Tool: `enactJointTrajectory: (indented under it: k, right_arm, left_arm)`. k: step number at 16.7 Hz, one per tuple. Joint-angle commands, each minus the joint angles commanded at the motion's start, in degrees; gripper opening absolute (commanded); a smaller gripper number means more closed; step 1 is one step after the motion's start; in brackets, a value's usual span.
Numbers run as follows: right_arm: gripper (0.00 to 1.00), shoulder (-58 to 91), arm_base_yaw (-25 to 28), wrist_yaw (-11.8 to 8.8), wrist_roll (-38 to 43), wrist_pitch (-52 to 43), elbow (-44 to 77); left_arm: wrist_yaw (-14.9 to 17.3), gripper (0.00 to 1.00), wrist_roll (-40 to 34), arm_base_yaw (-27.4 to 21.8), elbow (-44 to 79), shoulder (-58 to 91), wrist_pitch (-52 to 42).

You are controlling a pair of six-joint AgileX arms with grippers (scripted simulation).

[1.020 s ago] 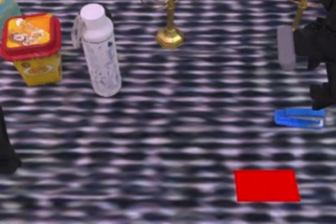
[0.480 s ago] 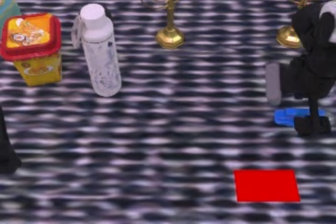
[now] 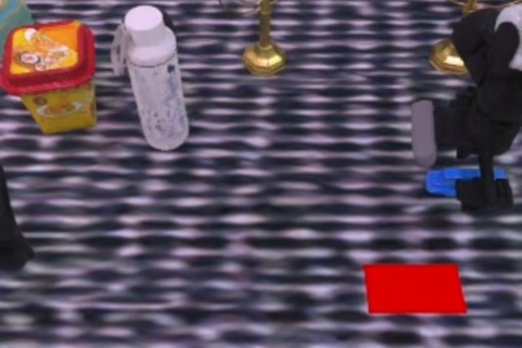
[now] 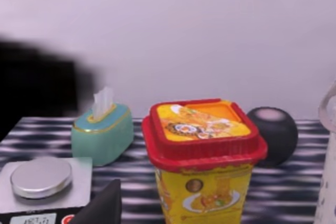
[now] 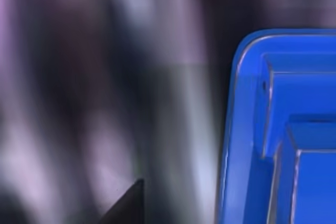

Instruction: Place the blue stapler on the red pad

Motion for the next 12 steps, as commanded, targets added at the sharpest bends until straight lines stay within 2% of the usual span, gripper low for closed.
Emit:
enactJointTrajectory:
  k: [9, 12]
  right_arm:
    - [0.02, 0.0, 0.0, 0.0, 0.0, 0.0, 0.0]
    - [0.00, 0.0, 0.0, 0.0, 0.0, 0.0, 0.0]
  left_arm:
    - [0.0, 1.00, 0.0, 0.0, 0.0, 0.0, 0.0]
    - [0.0, 1.00, 0.0, 0.0, 0.0, 0.0, 0.0]
